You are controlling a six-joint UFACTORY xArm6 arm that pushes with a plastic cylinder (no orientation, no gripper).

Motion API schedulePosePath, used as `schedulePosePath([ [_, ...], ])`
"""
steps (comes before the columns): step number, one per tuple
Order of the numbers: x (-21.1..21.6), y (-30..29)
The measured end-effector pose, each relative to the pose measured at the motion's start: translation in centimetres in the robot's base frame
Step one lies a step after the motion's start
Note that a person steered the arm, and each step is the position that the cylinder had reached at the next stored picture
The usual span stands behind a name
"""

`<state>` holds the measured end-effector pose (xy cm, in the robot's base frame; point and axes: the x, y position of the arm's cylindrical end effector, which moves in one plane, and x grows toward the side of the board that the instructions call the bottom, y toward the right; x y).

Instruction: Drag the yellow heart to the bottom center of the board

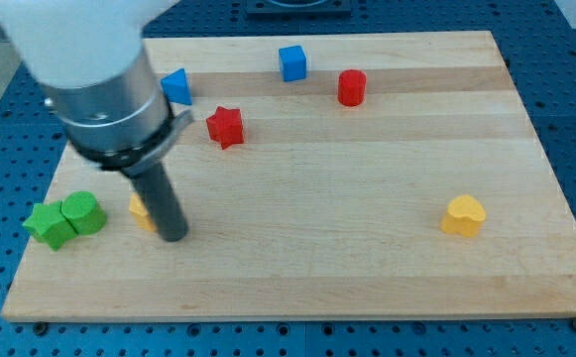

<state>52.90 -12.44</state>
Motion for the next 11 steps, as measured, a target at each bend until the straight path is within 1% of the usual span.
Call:
schedulePosePath([
  [1, -4.1, 7.5],
  [2, -6.3, 16.2],
  [3, -6.3, 23.9],
  [4, -6.3, 25.7],
  [6, -6.3, 25.6],
  [7, -6.1, 27.9],
  [8, -4.3, 34.7],
  [9, 0.1, 33.6],
  [10, -0.3, 23.9],
  [11, -2.1, 18.7],
])
